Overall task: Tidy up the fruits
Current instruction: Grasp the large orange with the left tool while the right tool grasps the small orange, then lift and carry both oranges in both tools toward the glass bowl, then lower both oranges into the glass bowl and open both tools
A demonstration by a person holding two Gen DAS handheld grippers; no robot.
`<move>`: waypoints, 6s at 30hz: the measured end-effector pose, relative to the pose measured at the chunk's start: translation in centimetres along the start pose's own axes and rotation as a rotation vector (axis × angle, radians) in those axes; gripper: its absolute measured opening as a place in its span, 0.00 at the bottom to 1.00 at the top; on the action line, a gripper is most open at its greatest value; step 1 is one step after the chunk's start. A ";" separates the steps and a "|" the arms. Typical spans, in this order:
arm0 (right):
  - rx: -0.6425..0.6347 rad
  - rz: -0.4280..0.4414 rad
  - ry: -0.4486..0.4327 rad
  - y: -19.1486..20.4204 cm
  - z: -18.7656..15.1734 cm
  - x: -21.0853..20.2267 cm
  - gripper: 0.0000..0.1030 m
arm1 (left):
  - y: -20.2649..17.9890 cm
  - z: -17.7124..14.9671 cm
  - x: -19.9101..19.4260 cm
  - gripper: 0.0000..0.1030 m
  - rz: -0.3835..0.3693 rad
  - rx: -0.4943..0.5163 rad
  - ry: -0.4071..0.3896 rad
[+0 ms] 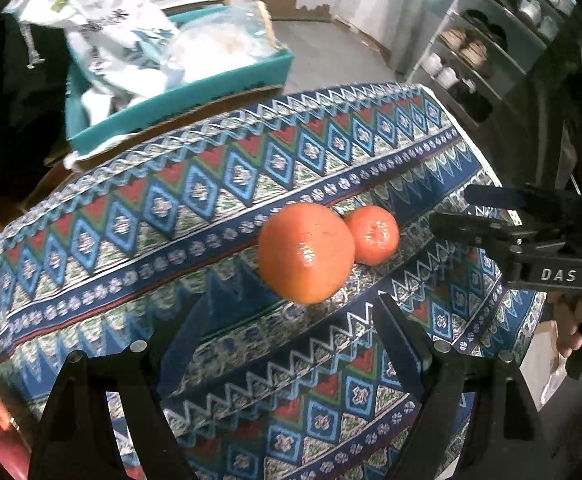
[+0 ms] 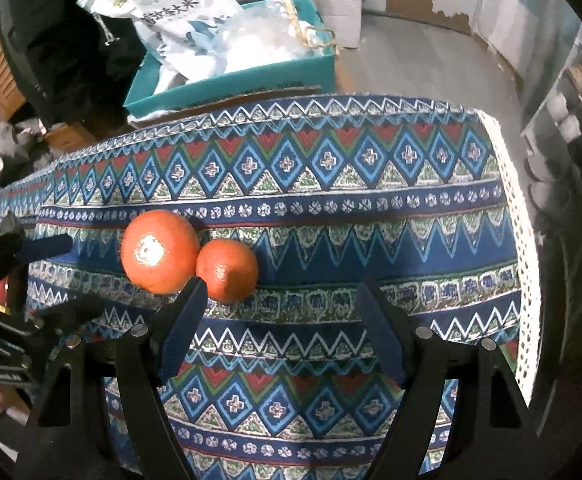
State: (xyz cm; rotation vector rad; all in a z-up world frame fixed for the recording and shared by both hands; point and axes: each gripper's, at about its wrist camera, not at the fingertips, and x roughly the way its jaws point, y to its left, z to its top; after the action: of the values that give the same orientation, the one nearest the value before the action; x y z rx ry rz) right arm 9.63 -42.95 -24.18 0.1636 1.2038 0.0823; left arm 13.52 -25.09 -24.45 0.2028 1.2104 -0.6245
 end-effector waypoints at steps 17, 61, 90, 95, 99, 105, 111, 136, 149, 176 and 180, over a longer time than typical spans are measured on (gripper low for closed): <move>0.039 0.014 0.006 -1.2 -0.1 0.7 0.75 | 0.0 1.5 4.8 0.83 -0.052 -0.037 0.037; -0.090 0.202 0.118 6.1 -0.9 6.2 0.75 | 5.6 -2.8 0.4 0.65 -0.035 -0.119 -0.032; -0.170 0.163 -0.010 10.3 0.4 1.7 0.45 | 6.5 -4.8 -6.4 0.65 -0.009 -0.145 -0.119; -0.179 0.174 -0.049 11.3 1.1 -0.1 0.45 | 6.7 -5.1 -8.6 0.65 -0.002 -0.153 -0.150; -0.195 0.183 -0.078 12.6 1.5 -1.6 0.45 | 7.1 -5.5 -10.4 0.65 0.002 -0.161 -0.176; -0.230 0.209 -0.117 15.1 2.1 -3.6 0.45 | 8.0 -6.5 -13.1 0.65 0.022 -0.181 -0.211; -0.263 0.234 -0.146 17.8 2.5 -5.1 0.45 | 10.0 -7.8 -15.5 0.65 0.054 -0.225 -0.243; -0.398 0.312 -0.147 29.3 3.9 -5.6 0.45 | 20.6 -14.8 -22.6 0.65 0.175 -0.420 -0.310; -0.452 0.333 -0.105 34.7 4.4 -3.4 0.45 | 26.0 -18.6 -22.3 0.65 0.230 -0.517 -0.292; -0.533 0.343 0.065 43.2 3.4 4.7 0.46 | 32.8 -22.0 -17.0 0.65 0.183 -0.689 -0.156; -0.530 0.345 0.083 43.6 3.3 5.3 0.46 | 32.9 -21.8 -17.3 0.64 0.199 -0.686 -0.165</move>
State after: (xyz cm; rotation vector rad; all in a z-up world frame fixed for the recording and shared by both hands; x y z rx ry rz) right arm 15.63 0.53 -20.49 -0.1006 1.1871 0.7077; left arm 10.33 17.82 -22.27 -0.2980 1.1616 -0.0299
